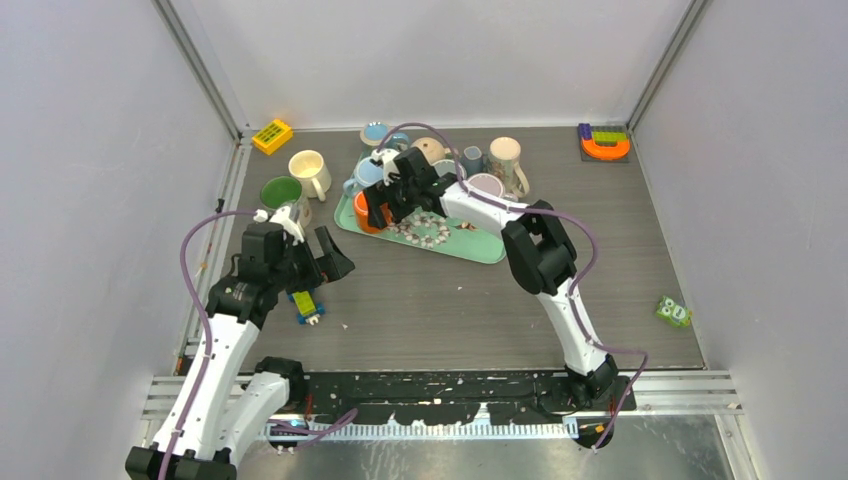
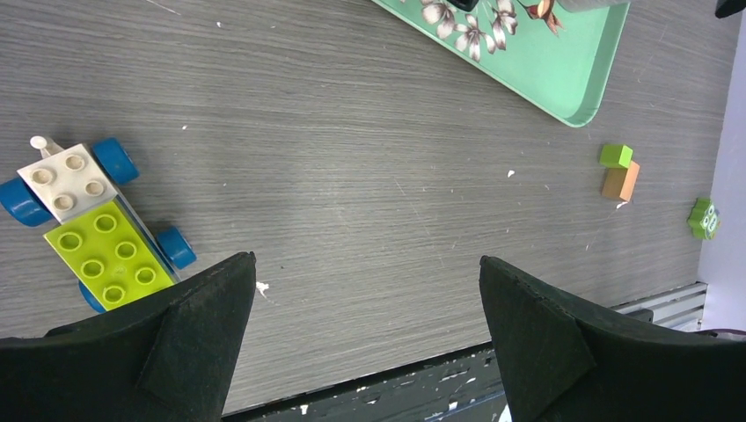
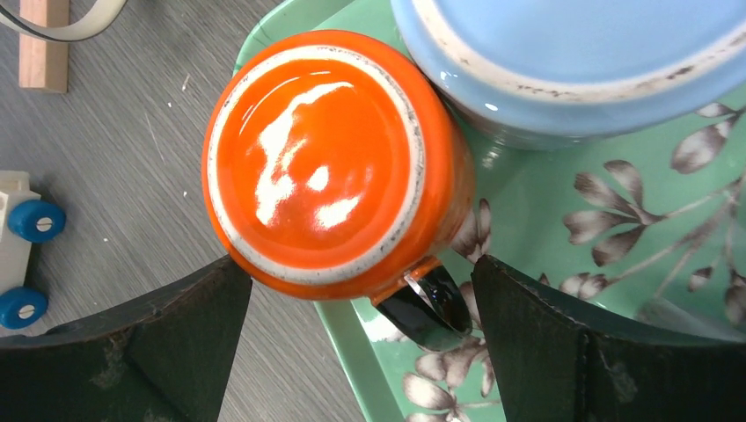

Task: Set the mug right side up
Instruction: Turn over the cup on the tray.

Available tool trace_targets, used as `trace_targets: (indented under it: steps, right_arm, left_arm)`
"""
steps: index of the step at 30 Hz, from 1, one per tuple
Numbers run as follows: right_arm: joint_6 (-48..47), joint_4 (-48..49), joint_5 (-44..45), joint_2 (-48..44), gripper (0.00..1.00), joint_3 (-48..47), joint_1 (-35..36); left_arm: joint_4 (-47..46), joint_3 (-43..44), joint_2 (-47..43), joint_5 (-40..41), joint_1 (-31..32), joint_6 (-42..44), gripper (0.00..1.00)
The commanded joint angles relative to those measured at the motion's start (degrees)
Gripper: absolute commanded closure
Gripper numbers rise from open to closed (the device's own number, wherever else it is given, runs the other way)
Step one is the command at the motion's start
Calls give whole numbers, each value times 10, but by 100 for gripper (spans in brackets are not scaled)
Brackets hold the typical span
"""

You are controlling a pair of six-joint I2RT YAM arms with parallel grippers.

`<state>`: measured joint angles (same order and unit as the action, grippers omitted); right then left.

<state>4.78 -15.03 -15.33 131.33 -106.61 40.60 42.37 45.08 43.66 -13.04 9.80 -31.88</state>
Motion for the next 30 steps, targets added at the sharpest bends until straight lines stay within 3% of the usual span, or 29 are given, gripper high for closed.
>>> trace_targets:
  steps: [1,6,25,30]
  right_arm:
    - [20,17,-26,3,2,-34,3]
    - [22,16,4,-15,12,-7,10]
    - [3,4,89,-96,73,91,14]
    - [5,3,100,-119,81,117,15]
  left_arm:
    - [0,-3,0,6,3,9,0]
    - [-1,-3,5,8,3,7,0]
    - [-4,-7,5,17,11,1,0]
    - [-8,-11,7,16,13,-1,0]
